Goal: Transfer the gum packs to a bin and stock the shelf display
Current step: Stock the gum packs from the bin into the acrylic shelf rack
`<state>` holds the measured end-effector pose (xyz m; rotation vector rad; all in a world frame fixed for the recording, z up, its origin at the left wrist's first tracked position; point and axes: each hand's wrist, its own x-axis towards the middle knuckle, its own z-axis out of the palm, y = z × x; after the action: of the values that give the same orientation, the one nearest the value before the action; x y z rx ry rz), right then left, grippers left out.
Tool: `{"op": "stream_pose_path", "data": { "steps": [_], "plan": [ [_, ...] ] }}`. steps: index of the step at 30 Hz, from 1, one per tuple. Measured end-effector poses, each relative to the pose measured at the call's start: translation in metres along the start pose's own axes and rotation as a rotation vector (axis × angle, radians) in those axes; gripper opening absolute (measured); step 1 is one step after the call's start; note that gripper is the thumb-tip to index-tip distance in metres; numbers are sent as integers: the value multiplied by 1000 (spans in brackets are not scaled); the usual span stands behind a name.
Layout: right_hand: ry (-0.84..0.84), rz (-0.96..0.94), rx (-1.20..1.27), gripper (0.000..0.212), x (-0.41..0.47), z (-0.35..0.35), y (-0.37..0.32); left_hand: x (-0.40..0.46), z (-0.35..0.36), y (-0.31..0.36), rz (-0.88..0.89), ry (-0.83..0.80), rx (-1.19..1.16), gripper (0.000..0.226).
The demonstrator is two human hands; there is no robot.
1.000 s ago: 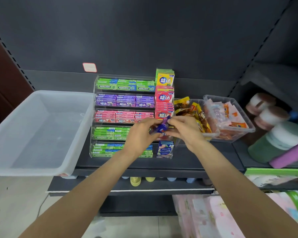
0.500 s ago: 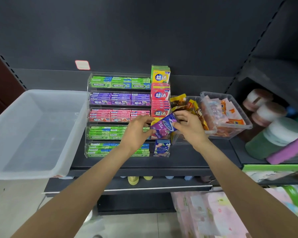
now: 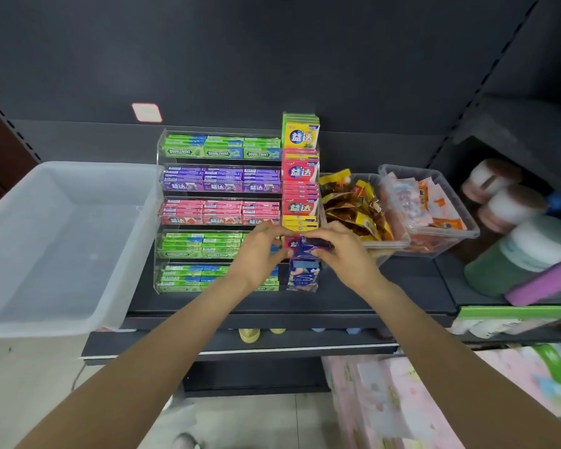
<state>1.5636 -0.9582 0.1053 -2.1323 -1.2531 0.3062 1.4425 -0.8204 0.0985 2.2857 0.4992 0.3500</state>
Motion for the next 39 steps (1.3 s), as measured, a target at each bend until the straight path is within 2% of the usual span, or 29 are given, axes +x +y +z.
{"op": "stream_pose_path", "data": {
  "steps": [3,8,12,20,24,26,32,39],
  "plan": [
    [16,3,-13,35,-2,10,-1,-1,3,0,-14,5,-13,31],
    [8,7,-49,33,-1,14,-6,-4,9,1,-82,-92,-79,40],
    [-6,-3,-57,33,-2,14,-9,-3,10,-3,-100,-34,-78,30],
    [-54,73,-129,38,-8,24,-3,2,13,-8,-199,-127,-90,28],
    [-172,117,-177,57,-12,23,-2,-3,14,-7,-216,-216,-196,44],
    [-189,134,-201,58,-13,23,-1,-4,16,-5,-210,-238,-230,51],
    [-158,124,-229,52,-11,20,-5,-1,18,-1,-178,-202,-163,45],
    [-111,145,-268,53,-8,31,-11,5,17,-5,-232,-217,-63,54]
  ]
}}
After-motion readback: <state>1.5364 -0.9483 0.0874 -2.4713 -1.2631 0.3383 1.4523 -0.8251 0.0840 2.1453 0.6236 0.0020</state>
